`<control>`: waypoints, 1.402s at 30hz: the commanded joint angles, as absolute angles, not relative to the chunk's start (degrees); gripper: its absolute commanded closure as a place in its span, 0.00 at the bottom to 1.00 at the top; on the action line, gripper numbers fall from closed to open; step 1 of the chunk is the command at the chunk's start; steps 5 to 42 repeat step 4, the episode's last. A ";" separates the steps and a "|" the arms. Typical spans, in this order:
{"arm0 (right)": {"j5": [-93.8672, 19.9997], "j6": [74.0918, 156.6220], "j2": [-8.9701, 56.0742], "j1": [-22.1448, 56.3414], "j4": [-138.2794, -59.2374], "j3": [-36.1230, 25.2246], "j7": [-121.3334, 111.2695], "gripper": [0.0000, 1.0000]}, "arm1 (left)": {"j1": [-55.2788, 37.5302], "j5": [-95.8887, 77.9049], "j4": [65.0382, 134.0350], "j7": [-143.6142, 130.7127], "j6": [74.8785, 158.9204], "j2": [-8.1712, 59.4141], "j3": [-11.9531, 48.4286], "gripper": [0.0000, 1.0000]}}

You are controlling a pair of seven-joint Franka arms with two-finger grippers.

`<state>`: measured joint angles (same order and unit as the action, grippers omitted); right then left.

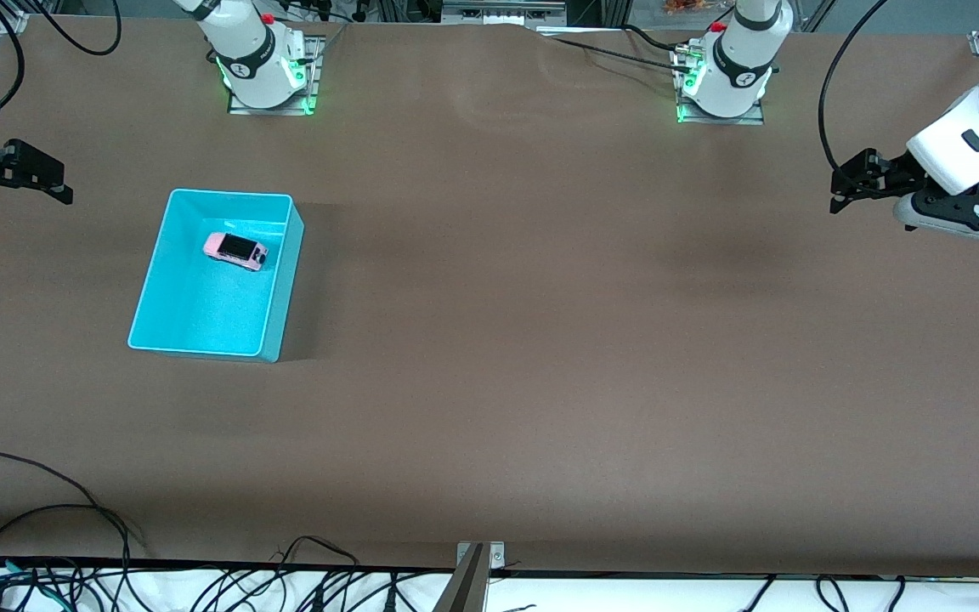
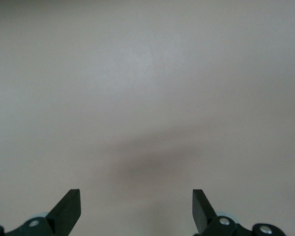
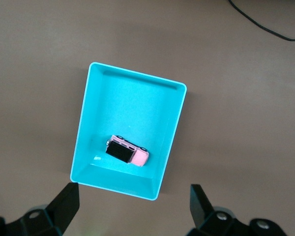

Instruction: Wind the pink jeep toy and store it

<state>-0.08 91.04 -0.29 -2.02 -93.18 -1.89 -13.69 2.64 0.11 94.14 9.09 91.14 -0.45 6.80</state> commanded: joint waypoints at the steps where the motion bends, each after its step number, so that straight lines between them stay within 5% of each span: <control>1: 0.88 89.82 0.18 -2.46 -91.67 -1.41 -13.45 0.00 | 3.16 -1.05 95.36 8.88 91.58 -1.67 7.12 0.00; 42: 0.97 89.82 0.18 -2.46 -91.67 -1.41 -13.45 0.00 | 3.16 -1.05 95.36 8.88 91.58 -1.67 7.12 0.00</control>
